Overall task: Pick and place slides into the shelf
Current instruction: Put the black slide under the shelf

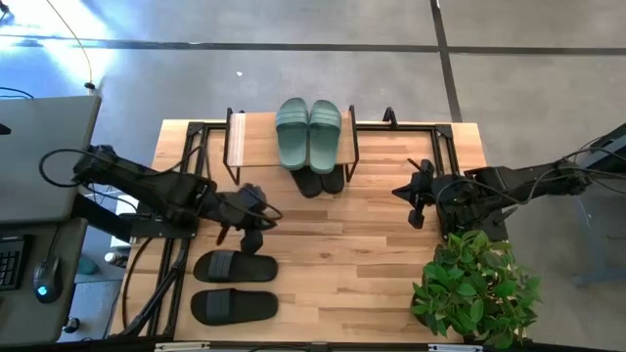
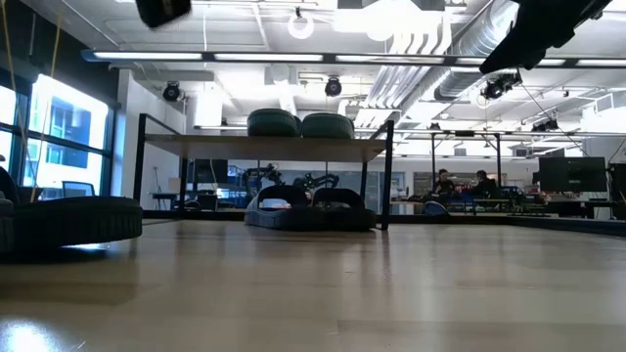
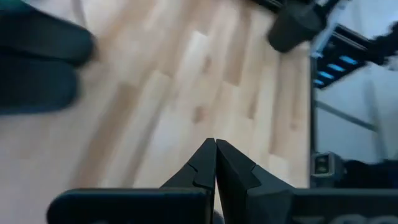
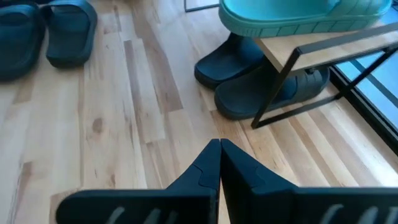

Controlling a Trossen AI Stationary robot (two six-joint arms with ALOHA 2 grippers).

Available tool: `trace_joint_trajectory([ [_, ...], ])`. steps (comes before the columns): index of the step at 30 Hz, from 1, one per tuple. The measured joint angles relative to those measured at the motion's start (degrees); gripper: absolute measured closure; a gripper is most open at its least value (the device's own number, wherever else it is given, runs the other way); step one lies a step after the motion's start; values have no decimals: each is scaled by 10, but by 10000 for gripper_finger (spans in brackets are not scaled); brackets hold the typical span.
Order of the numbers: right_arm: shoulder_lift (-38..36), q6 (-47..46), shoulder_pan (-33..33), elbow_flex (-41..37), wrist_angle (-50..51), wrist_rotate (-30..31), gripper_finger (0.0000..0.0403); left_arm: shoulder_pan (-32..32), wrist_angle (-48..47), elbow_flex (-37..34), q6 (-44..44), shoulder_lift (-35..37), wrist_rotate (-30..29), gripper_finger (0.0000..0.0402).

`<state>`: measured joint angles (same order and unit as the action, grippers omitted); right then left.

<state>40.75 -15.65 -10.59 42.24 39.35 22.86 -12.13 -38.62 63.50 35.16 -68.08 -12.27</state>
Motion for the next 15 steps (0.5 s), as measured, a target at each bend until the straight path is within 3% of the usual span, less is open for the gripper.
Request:
trace_joint_trajectory([
  [6, -2, 27, 41, 0, -11, -49, 402, -63, -178, 102, 76, -46, -98, 401],
  [12, 0, 41, 92, 0, -25, -108, 402, -96, -323, 136, 158, -122, -113, 401],
  [15, 7, 42, 117, 0, -27, -143, 402, -105, -338, 146, 172, -155, -105, 401],
])
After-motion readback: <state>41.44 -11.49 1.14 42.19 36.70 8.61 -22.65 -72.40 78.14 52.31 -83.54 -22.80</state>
